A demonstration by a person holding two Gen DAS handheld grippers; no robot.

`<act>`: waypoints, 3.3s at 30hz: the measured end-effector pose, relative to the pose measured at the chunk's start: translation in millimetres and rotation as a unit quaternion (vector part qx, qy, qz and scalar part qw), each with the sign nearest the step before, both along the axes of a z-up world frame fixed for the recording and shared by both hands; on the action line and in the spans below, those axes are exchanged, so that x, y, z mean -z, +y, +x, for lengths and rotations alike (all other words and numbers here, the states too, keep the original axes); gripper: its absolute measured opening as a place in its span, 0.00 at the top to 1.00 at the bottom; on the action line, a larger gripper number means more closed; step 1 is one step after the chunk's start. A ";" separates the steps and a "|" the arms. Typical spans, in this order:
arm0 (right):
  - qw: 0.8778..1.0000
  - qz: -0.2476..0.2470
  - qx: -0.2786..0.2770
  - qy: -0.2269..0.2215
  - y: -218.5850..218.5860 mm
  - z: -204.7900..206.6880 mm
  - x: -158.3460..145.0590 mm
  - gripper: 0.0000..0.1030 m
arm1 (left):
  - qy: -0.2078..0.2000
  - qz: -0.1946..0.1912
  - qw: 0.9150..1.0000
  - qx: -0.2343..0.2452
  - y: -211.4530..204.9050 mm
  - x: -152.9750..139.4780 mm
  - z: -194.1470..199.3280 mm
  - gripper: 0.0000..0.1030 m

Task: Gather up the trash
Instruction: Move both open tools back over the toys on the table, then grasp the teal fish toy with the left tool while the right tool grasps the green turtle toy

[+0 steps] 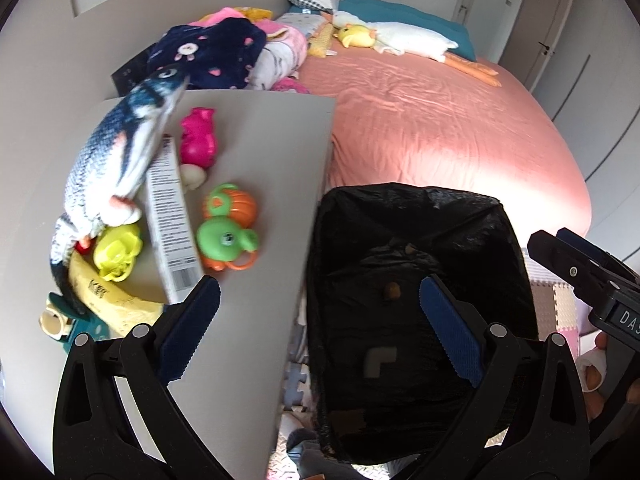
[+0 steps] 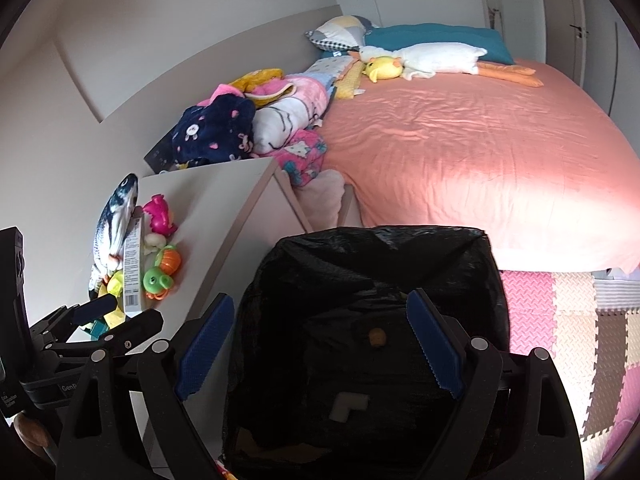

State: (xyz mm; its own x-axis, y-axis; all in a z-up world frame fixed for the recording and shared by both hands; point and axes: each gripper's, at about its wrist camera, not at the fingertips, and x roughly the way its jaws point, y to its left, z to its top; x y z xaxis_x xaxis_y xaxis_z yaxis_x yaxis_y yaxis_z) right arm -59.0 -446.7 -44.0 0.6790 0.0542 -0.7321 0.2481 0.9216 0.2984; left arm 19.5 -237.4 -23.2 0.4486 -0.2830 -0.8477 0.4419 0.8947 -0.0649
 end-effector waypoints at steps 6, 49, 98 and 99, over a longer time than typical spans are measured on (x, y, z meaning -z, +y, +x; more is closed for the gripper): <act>1.000 0.002 -0.031 0.000 26.1 14.8 1.0 0.15 | -0.004 0.004 0.999 -0.038 34.6 -2.0 5.5 0.06; 0.987 -0.022 -0.154 0.037 163.1 137.3 36.9 0.17 | 0.027 -0.012 0.955 -0.294 230.1 43.8 51.7 0.36; 0.984 -0.032 -0.175 0.007 172.7 122.0 19.2 0.48 | -0.030 -0.047 0.955 -0.292 269.2 19.6 28.5 0.66; 0.984 -0.032 -0.174 0.005 171.8 119.3 17.0 0.48 | -0.034 -0.048 0.955 -0.289 266.8 16.5 25.7 0.66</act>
